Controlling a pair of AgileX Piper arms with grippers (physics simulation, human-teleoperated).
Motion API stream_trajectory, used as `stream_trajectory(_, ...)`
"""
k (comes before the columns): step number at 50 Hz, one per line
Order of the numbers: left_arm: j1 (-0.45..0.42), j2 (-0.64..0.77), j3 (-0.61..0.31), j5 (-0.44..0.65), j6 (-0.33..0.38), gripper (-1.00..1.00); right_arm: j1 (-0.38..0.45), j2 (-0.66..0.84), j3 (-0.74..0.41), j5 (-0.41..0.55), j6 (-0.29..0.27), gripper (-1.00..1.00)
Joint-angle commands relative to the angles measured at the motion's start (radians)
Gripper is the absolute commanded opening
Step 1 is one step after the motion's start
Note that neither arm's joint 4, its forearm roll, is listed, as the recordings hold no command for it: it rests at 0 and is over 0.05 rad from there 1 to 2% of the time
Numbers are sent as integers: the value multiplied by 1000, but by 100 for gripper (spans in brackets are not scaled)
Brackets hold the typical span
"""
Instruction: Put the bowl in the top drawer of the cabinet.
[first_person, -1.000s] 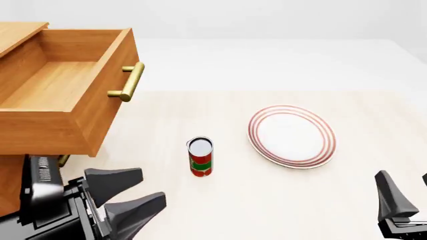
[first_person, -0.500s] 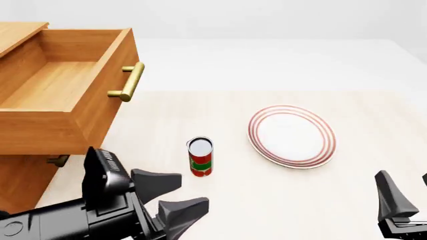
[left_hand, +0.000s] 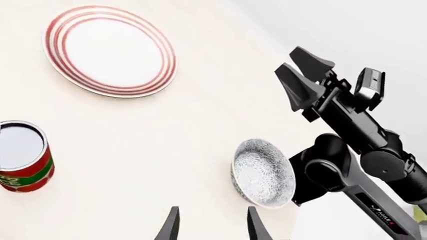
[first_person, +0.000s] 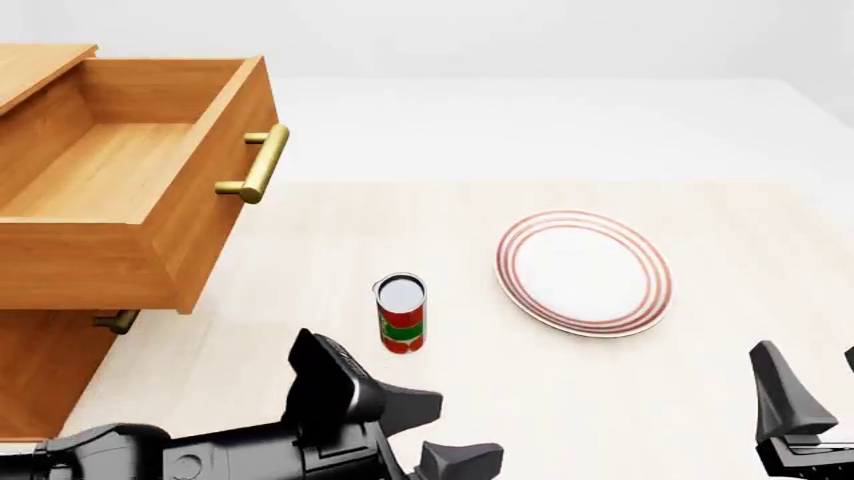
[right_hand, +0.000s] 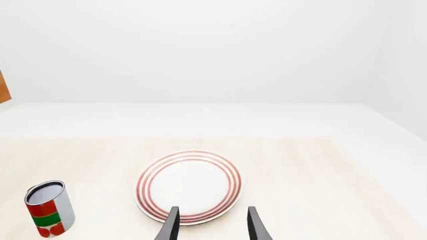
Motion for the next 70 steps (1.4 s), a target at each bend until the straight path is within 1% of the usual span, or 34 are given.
stream_trajectory(1, -32, 105, 4, -78, -34, 100, 0, 0, 0, 0, 0, 100)
stream_trajectory(11, -50, 190, -3, -121, -61, 100, 0, 0, 0, 0, 0, 100)
stream_trajectory(28, -81, 302, -50, -148, -92, 100, 0, 0, 0, 0, 0, 100)
stream_trajectory(45, -97, 377, -102, -141, -115, 100, 0, 0, 0, 0, 0, 100)
stream_trajectory(57, -86, 406, -135, -126, -118, 100, 0, 0, 0, 0, 0, 100)
stream_trajectory(64, -92, 438, -161, -135, -136, 100, 0, 0, 0, 0, 0, 100)
stream_trajectory(65, -98, 457, -177, -139, -148, 100, 0, 0, 0, 0, 0, 100)
stream_trajectory(70, -99, 472, -187, -145, -151, 100, 0, 0, 0, 0, 0, 100)
